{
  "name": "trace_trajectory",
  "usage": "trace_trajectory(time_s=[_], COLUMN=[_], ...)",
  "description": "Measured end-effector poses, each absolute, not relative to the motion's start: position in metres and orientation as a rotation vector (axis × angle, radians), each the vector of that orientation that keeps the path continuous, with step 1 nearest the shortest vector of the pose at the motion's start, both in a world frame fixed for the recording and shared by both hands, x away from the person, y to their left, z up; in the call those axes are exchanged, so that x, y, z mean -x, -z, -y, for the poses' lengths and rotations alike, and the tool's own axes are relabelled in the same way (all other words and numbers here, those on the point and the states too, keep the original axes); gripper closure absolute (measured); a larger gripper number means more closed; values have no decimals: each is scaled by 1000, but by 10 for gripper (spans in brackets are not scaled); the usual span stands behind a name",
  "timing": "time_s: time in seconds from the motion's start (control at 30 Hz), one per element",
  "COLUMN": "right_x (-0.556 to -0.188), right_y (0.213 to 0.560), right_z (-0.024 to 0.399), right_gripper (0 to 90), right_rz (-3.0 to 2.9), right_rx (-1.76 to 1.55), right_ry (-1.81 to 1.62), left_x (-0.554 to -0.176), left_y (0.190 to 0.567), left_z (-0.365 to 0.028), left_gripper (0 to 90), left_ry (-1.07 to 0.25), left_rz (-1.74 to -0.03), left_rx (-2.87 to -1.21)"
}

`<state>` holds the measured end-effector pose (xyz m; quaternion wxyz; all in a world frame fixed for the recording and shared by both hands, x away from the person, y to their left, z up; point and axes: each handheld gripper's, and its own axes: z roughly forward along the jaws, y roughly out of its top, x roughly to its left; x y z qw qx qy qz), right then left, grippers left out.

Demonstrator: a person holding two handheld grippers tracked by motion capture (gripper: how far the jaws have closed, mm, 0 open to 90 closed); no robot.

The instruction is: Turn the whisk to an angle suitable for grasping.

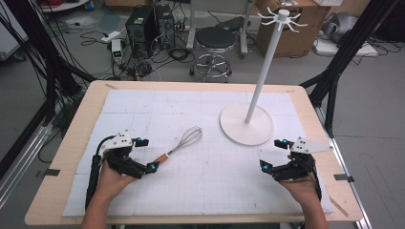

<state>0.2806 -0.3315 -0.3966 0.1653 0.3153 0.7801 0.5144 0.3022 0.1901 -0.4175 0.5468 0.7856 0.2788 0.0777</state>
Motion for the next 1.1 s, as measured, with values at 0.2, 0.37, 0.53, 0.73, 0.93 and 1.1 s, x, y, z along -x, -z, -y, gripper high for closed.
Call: trace_trajectory(time_s=[0.2,0.37,0.53,0.73,0.93,1.1], right_x=[-282,-283,-284,-284,-284,-284], right_y=[398,400,403,403,404,405], right_z=[331,330,330,329,329,328], right_gripper=[4,4,4,4,4,4], right_rz=[-2228,-2237,-2247,-2250,-2253,-2258], right_rx=[-904,-915,-918,-922,-918,-914], right_ry=[-1455,-1454,-1440,-1438,-1435,-1431], left_x=[-309,-314,-319,-322,-321,-319], left_y=[423,425,431,441,444,445], left_z=[-186,-183,-177,-170,-168,-165], left_gripper=[19,19,19,19,124,257], left_ry=[-195,-201,-184,-202,-196,-216], left_rz=[-686,-717,-731,-770,-774,-768], left_rx=[-1912,-1954,-1998,-2130,-2191,-2226])
